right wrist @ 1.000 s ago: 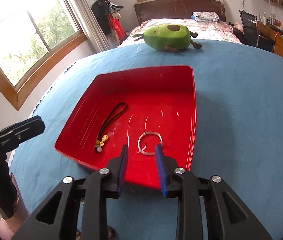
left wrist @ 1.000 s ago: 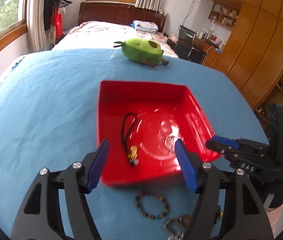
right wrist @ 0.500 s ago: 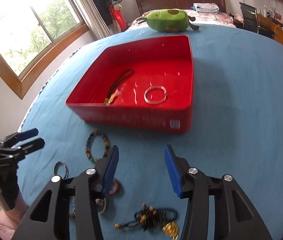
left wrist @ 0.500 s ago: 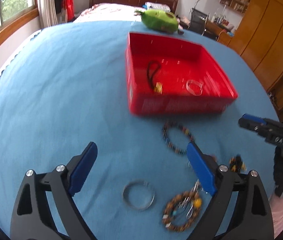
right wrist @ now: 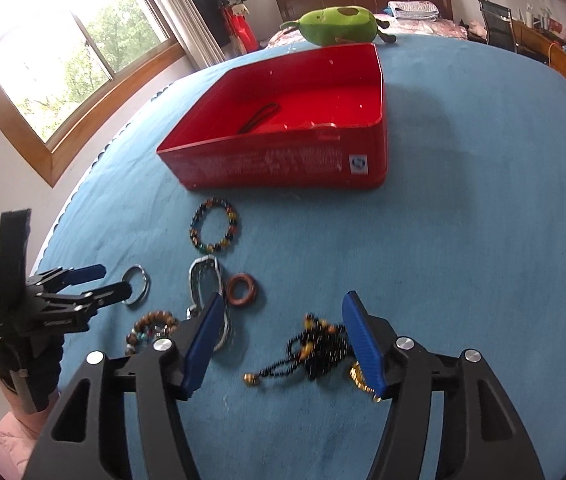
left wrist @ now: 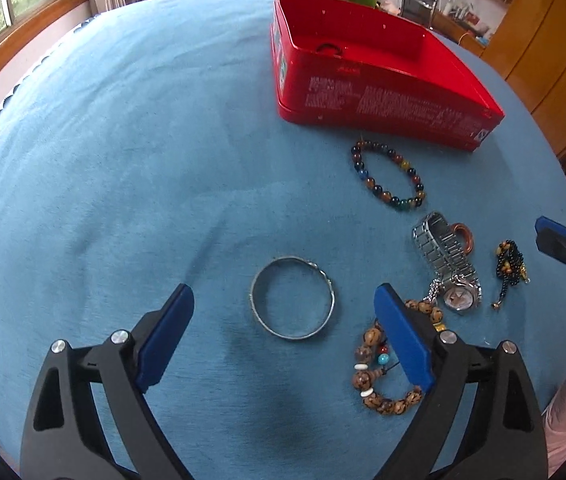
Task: Organize jewelry
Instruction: 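Grasp the large silver wire ring with the left tool while the right tool approaches the black bead necklace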
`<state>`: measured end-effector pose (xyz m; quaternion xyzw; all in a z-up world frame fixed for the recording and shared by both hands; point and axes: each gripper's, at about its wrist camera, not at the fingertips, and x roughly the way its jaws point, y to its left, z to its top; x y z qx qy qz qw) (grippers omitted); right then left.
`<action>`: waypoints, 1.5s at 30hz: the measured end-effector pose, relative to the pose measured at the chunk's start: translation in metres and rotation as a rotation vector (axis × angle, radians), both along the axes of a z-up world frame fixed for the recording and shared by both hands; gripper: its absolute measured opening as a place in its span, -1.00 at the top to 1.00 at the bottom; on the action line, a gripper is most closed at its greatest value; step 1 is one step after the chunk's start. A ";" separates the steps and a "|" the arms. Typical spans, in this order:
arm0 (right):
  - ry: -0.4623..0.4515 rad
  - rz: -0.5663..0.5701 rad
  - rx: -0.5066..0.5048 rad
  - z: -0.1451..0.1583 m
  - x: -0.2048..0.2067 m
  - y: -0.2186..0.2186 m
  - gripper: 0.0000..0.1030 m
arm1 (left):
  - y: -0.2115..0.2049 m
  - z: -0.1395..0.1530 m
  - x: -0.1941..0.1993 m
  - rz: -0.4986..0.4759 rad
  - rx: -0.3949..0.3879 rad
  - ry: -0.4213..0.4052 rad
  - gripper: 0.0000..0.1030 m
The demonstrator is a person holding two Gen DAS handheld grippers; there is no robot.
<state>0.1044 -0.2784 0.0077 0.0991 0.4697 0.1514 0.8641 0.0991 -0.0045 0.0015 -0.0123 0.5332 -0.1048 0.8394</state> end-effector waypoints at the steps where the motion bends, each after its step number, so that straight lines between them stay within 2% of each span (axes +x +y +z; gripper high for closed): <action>1: 0.004 0.000 0.002 -0.001 -0.002 -0.001 -0.20 | -0.002 -0.002 0.000 0.002 0.005 0.003 -0.76; 12: 0.023 -0.026 0.011 -0.010 -0.013 -0.013 -0.21 | -0.005 -0.014 0.010 0.006 0.018 0.042 -0.76; 14: 0.029 -0.029 0.016 -0.012 -0.013 -0.014 -0.21 | -0.006 -0.014 0.010 0.004 0.024 0.045 -0.71; 19: 0.039 -0.036 0.022 -0.014 -0.013 -0.018 -0.21 | -0.014 -0.012 0.007 -0.032 0.038 0.045 -0.34; 21: 0.040 -0.040 0.025 -0.014 -0.013 -0.019 -0.22 | -0.015 -0.011 0.006 -0.034 0.042 0.045 -0.01; 22: 0.040 -0.040 0.025 -0.014 -0.013 -0.019 -0.22 | -0.014 -0.010 0.007 -0.031 0.045 0.044 0.05; 29: 0.037 -0.041 0.022 -0.012 -0.013 -0.019 -0.23 | -0.017 -0.005 -0.001 -0.029 0.036 0.027 0.06; 33: 0.044 -0.053 0.015 -0.012 -0.014 -0.023 -0.23 | -0.010 -0.003 -0.013 -0.027 -0.001 0.027 0.07; 43: 0.103 -0.058 0.010 -0.020 -0.012 -0.033 -0.23 | 0.005 0.028 -0.030 -0.029 -0.031 -0.037 0.07; 45: 0.114 -0.046 0.001 -0.022 -0.011 -0.029 -0.31 | 0.006 0.030 -0.032 -0.033 -0.032 -0.045 0.07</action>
